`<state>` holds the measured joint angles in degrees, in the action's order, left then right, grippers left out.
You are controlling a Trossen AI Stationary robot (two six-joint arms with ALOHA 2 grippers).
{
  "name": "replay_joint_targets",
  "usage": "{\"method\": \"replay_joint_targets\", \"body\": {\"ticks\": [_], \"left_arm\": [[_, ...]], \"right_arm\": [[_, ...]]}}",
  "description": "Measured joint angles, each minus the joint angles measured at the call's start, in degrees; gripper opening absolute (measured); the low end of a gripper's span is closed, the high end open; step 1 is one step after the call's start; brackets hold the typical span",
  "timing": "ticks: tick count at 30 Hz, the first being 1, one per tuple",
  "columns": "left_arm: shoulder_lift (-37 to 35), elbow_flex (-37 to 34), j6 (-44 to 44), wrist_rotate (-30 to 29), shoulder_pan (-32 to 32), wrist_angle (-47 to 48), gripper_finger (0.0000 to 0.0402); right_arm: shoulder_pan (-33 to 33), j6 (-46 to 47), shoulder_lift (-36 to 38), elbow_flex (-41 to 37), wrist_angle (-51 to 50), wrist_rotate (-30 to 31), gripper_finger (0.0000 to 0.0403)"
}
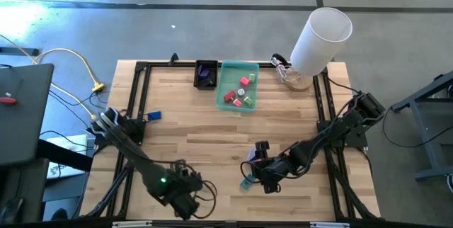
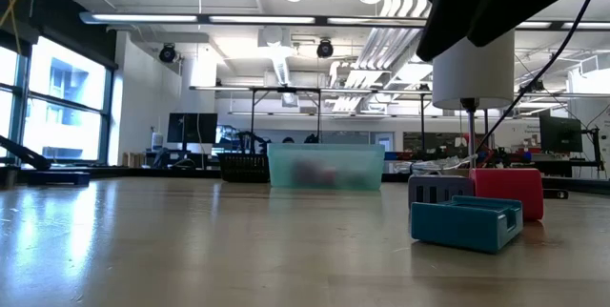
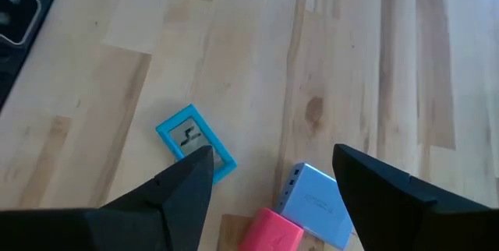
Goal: Pick & Place Office items
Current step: Put the white charger adapter into the green bin
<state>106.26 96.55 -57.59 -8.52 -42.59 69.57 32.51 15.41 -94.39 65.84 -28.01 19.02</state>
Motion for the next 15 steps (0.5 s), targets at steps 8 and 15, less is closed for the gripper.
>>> {"method": "replay_joint_targets", "body": {"ticks": [8,15], "left_arm": [[3.6,-0.3,-18.7,8.1,-1.5,-1.8,0.0223],[3.7,-0.6,-32.5,4.6,-3.8,-1.9,0.0223]], "right_arm": [[0.0,-0.5,0.0,0.0,1.3,-1.0,0.0252],[-0.2,-3.5,0.0,0.0,1.3,-0.6,0.0252]]}}
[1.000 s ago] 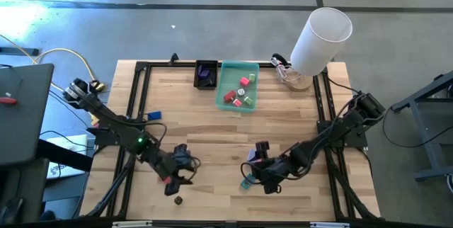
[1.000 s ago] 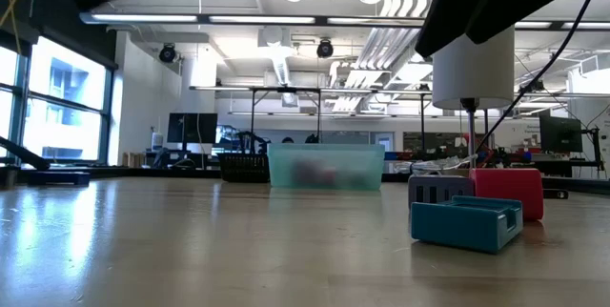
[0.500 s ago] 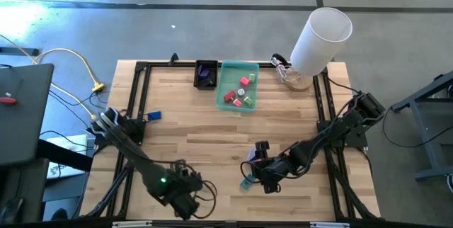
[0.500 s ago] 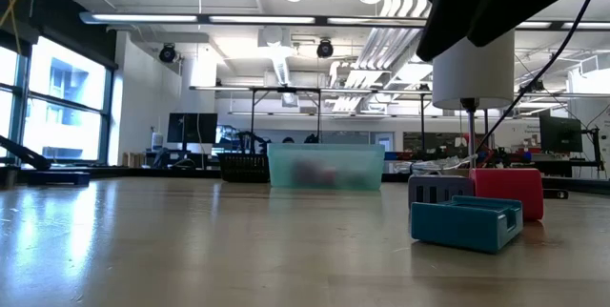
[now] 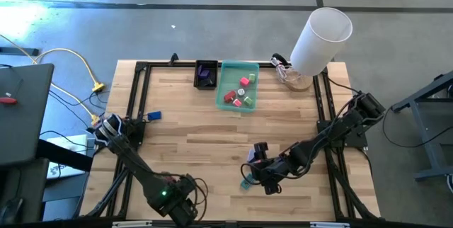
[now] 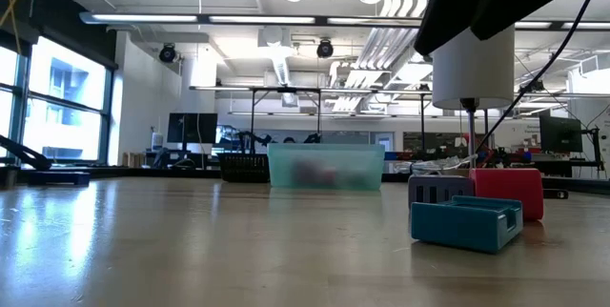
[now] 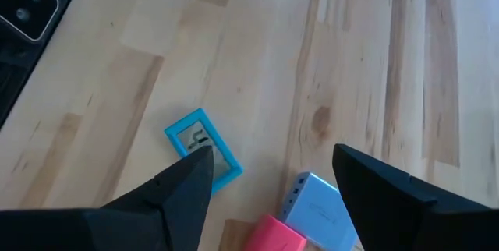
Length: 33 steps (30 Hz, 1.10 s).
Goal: Pick & Place Office items
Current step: Put the white charger adapter into the green bin
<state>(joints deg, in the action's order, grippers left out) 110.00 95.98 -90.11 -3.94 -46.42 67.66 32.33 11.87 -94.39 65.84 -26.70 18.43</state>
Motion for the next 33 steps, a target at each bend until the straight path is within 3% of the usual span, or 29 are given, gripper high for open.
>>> {"method": "replay_joint_targets", "body": {"ticks": [4,8,24,33], "left_arm": [[0.0,-0.1,-1.6,-0.2,-0.6,0.0,0.0223],[0.0,-1.2,-6.2,-3.9,-0.5,1.6,0.0223],[0.0,-7.6,-9.6,5.3,0.0,-6.5,0.0223],[0.0,-10.2,-6.2,5.4,0.0,-11.2,0.0223]], "right_arm": [[-0.6,-0.2,0.0,0.0,0.0,-0.8,0.0252],[-1.0,0.0,0.0,0.0,0.4,-1.1,0.0252],[-0.8,2.3,0.0,0.0,0.4,-4.5,0.0252],[-0.8,2.3,0.0,0.0,0.5,-5.1,0.0252]]}}
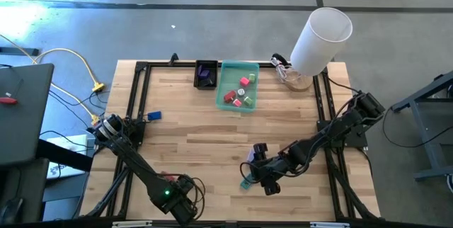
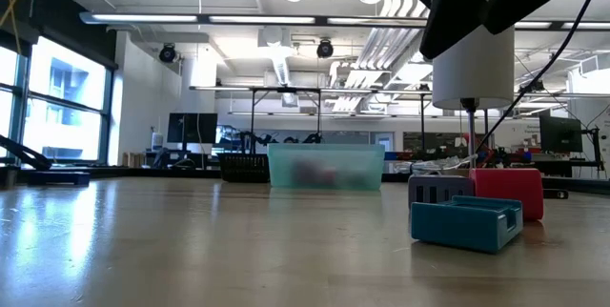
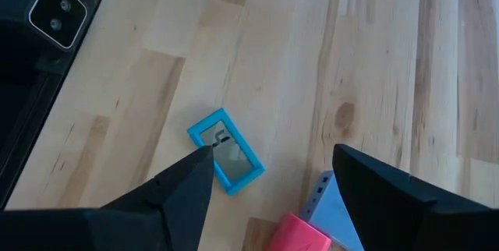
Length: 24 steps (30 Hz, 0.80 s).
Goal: Pick & Place Office items
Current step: Put the white charger adapter into the green bin
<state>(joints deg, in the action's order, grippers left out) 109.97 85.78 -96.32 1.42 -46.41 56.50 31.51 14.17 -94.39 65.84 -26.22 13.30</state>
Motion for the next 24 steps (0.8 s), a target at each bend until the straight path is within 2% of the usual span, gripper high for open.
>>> {"method": "replay_joint_targets", "body": {"ticks": [15,24], "left_arm": [[0.0,-1.6,0.4,0.0,0.1,-3.0,0.0223],[3.9,-1.7,0.5,1.7,0.2,-4.0,0.0223]], "right_arm": [[0.0,-0.2,0.0,0.0,0.1,0.0,0.0252],[0.0,-0.3,0.0,0.0,-0.1,0.0,0.0252]]}}
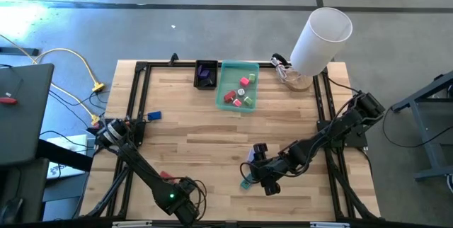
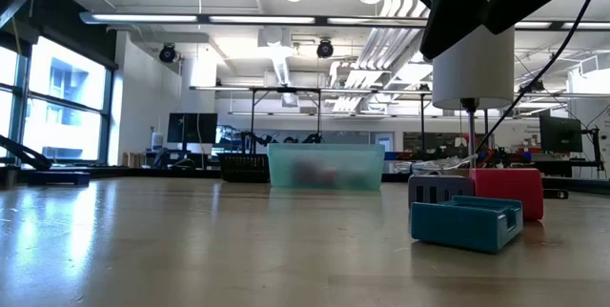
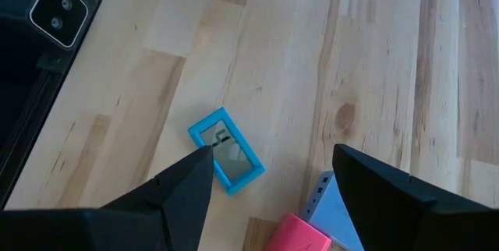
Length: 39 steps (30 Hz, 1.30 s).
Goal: Pick & Place Office items
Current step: Put the white charger adapter into the green bin
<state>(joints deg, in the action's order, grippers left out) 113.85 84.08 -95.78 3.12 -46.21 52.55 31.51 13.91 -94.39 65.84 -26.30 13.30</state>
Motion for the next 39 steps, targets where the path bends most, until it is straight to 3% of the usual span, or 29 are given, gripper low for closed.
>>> {"method": "replay_joint_targets", "body": {"ticks": [17,21,25,29,39], "left_arm": [[0.4,0.0,-1.6,-2.8,-1.1,-0.2,0.0217],[0.4,0.0,-1.5,-2.8,-1.0,-0.1,0.0185],[0.4,0.0,-0.2,-2.8,-1.0,0.3,0.0127],[0.4,0.0,1.0,-2.6,-1.0,0.6,0.0123],[0.3,0.1,23.6,-7.2,-0.9,0.9,0.0123]], "right_arm": [[0.0,0.0,0.0,0.0,0.2,0.0,0.0252],[0.0,0.0,0.0,0.0,0.2,0.0,0.0252],[0.0,0.0,0.0,0.0,0.2,0.0,0.0252],[0.0,0.0,0.0,0.0,0.2,0.0,0.0252],[0.0,-0.7,0.0,0.0,0.3,0.2,0.0252]]}}
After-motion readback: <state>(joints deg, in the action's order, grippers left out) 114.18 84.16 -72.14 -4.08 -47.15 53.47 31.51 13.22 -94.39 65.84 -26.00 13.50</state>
